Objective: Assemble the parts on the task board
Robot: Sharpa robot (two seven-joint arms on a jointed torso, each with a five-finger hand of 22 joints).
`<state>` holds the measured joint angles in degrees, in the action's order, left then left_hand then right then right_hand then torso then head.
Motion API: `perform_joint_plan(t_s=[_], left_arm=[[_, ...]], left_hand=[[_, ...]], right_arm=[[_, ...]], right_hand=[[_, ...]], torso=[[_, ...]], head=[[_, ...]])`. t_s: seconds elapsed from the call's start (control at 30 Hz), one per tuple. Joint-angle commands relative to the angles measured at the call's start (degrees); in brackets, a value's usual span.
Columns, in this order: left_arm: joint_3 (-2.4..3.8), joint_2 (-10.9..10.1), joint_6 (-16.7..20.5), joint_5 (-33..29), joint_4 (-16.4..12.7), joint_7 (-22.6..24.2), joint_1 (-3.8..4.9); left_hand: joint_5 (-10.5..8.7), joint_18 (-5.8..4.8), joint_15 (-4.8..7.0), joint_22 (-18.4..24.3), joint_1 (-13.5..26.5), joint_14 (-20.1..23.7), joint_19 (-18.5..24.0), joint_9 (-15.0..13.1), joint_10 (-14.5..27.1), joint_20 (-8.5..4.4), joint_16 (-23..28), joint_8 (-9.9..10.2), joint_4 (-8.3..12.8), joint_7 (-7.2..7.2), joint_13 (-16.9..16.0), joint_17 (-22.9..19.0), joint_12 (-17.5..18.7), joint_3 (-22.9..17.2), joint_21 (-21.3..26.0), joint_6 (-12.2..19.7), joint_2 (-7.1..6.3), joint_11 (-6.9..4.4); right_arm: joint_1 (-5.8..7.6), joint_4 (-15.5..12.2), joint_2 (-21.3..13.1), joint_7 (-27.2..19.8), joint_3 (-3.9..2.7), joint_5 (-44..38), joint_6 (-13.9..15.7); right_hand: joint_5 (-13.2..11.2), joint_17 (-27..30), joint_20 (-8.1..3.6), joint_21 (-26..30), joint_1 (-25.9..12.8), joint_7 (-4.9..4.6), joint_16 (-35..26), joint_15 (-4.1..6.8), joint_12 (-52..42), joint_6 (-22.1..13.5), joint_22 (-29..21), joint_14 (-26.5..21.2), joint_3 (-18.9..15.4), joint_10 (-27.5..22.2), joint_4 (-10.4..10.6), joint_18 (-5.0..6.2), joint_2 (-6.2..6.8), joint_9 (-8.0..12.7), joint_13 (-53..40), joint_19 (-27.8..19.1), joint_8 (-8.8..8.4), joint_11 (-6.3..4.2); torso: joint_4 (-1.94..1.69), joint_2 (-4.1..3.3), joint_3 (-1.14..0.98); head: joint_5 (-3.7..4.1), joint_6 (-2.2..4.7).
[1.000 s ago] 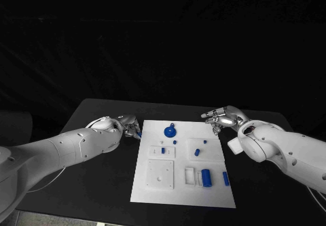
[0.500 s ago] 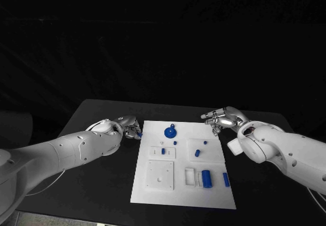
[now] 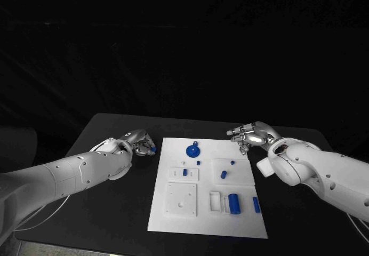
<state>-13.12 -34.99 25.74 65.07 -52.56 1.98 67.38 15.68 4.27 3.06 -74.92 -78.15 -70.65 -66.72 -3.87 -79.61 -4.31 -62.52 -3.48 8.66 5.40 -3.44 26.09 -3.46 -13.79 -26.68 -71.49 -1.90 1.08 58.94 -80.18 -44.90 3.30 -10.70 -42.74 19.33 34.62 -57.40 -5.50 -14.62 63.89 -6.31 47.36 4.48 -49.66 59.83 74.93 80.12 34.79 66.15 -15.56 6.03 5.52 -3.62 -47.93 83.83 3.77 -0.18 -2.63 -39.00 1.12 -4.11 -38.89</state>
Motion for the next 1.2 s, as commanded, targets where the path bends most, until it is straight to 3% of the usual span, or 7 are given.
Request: perform_joint_plan(t_s=[0.03,0.17,0.27,0.37,0.53,0.73,1.2], left_arm=[[0.62,-0.71,3.29,-5.19,-1.59,2.27,0.04],[2.01,-2.0,3.59,-6.79,-4.07,2.65,0.18],[3.06,-3.58,3.62,-8.96,-7.47,2.66,0.88],[3.49,-4.87,3.29,-10.85,-10.62,2.38,1.73],[3.79,-6.84,2.57,-15.0,-16.24,1.9,2.88],[3.9,-8.11,0.87,-25.5,-21.99,1.78,3.34],[3.89,-7.79,-3.53,-55.13,-27.96,4.72,3.38]], left_hand=[[0.22,0.63,-0.01,-1.29,-0.02,-0.39,0.41,-0.39,-0.62,0.11,0.39,-0.21,2.45,-1.02,-0.18,0.05,-0.15,-5.2,-0.1,-1.6,0.33,-0.28],[0.21,0.61,0.03,-1.28,0.04,-0.47,0.44,-0.4,-0.7,0.08,0.4,-0.2,2.48,-1.04,-0.18,0.11,-0.15,-5.29,-0.28,-1.7,0.26,-0.31],[0.17,0.61,0.04,-1.27,0.04,-0.52,0.44,-0.4,-0.74,0.06,0.38,-0.21,2.51,-1.06,-0.18,0.14,-0.15,-5.3,-0.36,-1.75,0.21,-0.33],[0.15,0.6,0.05,-1.28,0.03,-0.58,0.42,-0.39,-0.73,0.05,0.31,-0.19,2.52,-1.05,-0.17,0.2,-0.13,-5.32,-0.45,-1.75,0.21,-0.33],[0.09,0.59,0.06,-1.27,0.06,-0.57,0.43,-0.39,-0.75,0.05,0.28,-0.2,2.52,-1.05,-0.18,0.24,-0.14,-5.28,-0.52,-1.77,0.17,-0.34],[0.06,0.58,0.07,-1.25,0.17,-0.59,0.41,-0.4,-0.84,0.05,0.25,-0.21,2.43,-1.08,-0.18,0.29,-0.16,-5.25,-0.59,-1.83,0.25,-0.37],[-0.36,0.31,0.08,-1.07,0.81,-0.34,0.56,-0.49,-1.0,0.04,0.55,-0.21,2.23,-1.14,-0.17,0.26,-0.13,-4.73,-0.14,-1.86,0.82,-0.47]], right_arm=[[-0.02,-0.22,0.07,-0.57,-0.01,-0.43,0.08],[-0.02,-0.34,0.08,-0.67,-0.01,-0.44,0.4],[-0.02,-0.54,0.13,-0.77,-0.01,-0.64,0.71],[-0.02,-0.83,0.21,-0.86,-0.01,-1.64,0.92],[-0.02,-1.33,0.48,-1.28,-0.01,-5.67,1.58],[-0.02,-2.32,1.21,-2.71,0.0,-13.29,3.77],[-0.18,-4.38,5.15,-3.28,0.32,-33.43,10.58]], right_hand=[[0.13,-0.02,0.1,0.3,-0.36,-0.34,-0.26,-0.15,0.06,0.05,0.83,-0.37,-0.52,-0.34,0.07,0.97,0.12,0.06,-0.06,-0.02,-0.25,-0.18],[0.14,-0.02,0.13,0.75,-0.44,-0.3,-0.2,-0.17,-0.02,0.03,0.65,-0.27,-2.11,-0.3,0.26,0.88,-0.02,0.06,-0.12,0.19,-0.24,-0.22],[0.04,-0.02,0.15,1.32,-0.35,-0.27,-0.15,-0.19,-0.05,0.05,0.46,-0.24,-3.86,-0.24,0.28,0.78,-0.2,0.06,-0.14,0.47,-0.24,-0.23],[-0.24,0.02,0.18,1.74,-0.2,-0.25,-0.16,-0.21,-0.05,0.04,0.36,-0.21,-5.31,-0.21,0.12,0.72,-0.27,0.06,-0.15,0.65,-0.24,-0.24],[-1.51,0.08,0.23,2.42,0.54,-0.22,-0.17,-0.26,-0.11,0.14,0.17,-0.18,-8.03,-0.09,-0.18,0.64,-0.53,0.06,-0.17,0.92,-0.24,-0.23],[-5.45,-0.04,0.28,3.04,2.18,-0.12,0.15,-0.3,-0.27,0.36,-0.04,0.07,-11.96,0.19,-0.47,0.54,-1.06,0.06,-0.21,1.44,-0.24,-0.23],[-12.09,-0.33,0.27,2.67,5.1,0.15,0.7,-0.27,-0.62,0.98,0.0,0.73,-16.33,0.84,-0.7,0.42,-0.89,0.06,-0.32,2.11,-0.25,-0.29]], torso=[[0.0,0.01,0.0],[-0.02,0.04,-0.02],[0.01,0.04,-0.09],[0.07,0.05,-0.13],[0.12,0.09,-0.19],[0.25,0.02,-0.19],[0.1,0.03,-0.11]], head=[[-0.09,0.08],[-0.13,0.27],[-0.17,0.53],[-0.15,0.63],[0.02,1.03],[0.47,1.82],[2.0,2.74]])
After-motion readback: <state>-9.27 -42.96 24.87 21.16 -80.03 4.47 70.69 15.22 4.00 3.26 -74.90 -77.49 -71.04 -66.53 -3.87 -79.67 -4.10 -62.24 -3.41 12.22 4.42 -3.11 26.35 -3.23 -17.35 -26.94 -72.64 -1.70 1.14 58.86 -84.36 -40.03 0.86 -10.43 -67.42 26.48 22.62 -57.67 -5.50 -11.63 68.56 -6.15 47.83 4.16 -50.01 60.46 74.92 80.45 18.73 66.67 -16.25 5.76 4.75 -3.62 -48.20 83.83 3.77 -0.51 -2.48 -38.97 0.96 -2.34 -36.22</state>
